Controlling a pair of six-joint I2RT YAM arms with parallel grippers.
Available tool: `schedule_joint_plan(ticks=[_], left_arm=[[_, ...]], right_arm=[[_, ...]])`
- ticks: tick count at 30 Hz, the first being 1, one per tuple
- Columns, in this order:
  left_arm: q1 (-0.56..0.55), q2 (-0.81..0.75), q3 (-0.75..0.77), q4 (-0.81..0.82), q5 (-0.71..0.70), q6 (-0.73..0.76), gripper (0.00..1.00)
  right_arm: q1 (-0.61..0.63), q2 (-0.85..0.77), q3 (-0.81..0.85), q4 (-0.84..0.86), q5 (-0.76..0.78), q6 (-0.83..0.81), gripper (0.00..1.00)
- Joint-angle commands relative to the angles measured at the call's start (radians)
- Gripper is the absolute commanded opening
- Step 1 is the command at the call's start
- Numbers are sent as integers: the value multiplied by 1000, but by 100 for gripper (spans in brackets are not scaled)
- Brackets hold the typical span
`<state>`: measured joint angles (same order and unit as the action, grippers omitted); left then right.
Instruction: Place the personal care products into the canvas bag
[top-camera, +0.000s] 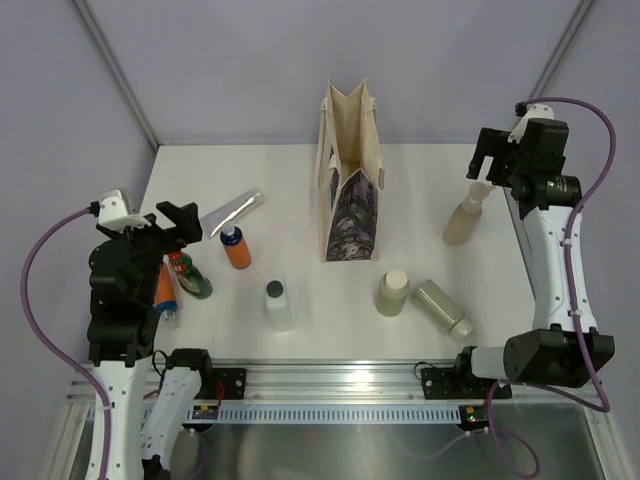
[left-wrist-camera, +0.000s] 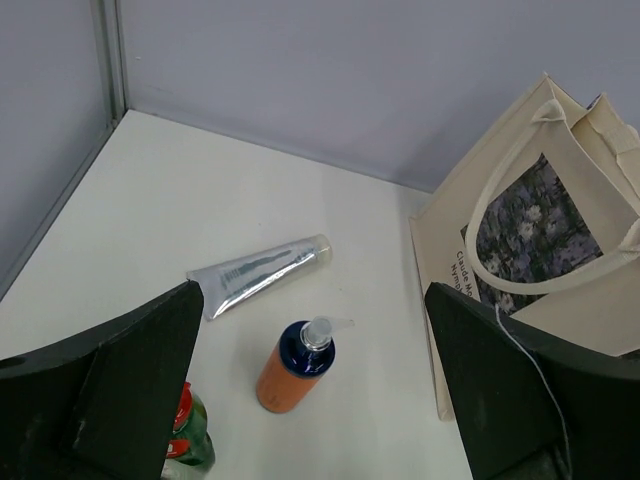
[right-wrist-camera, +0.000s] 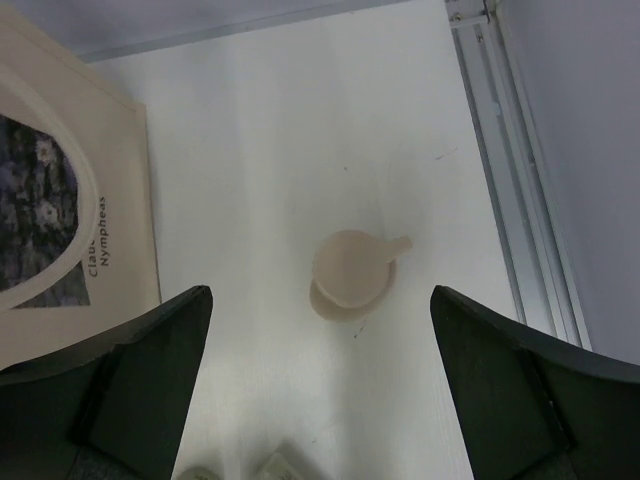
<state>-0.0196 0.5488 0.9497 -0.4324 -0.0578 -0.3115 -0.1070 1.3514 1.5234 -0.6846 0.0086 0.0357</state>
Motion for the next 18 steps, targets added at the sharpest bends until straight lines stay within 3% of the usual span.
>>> schedule_joint_plan(ticks=[1,3,4,7,10,14,18], left_arm=[[3,-1,40,-29,38,-43,99],[3,-21,29,-55,16,-75,99],[3,-29,24,-72,21,-81,99],[3,-62,-8,-77,52,-87,99],[3,-85,-41,-71,90,-93,99],[3,-93,-54,-85,108,-104,99],[3,-84,-75,-81,177,-98,99]], right_arm=[[1,-67,26,-70,-212,-142,99],[15,-63,40,-226,-490,-400,100],[53,-55,56,-280,-530,-533,100],[136,-41,49,-360,-463,-591,100],[127,-49,-11,-307,-456,-522,99],[-8,-8,-28,-218,-579,-329,99],[-131,47,-77,-148,-575,-261,99]])
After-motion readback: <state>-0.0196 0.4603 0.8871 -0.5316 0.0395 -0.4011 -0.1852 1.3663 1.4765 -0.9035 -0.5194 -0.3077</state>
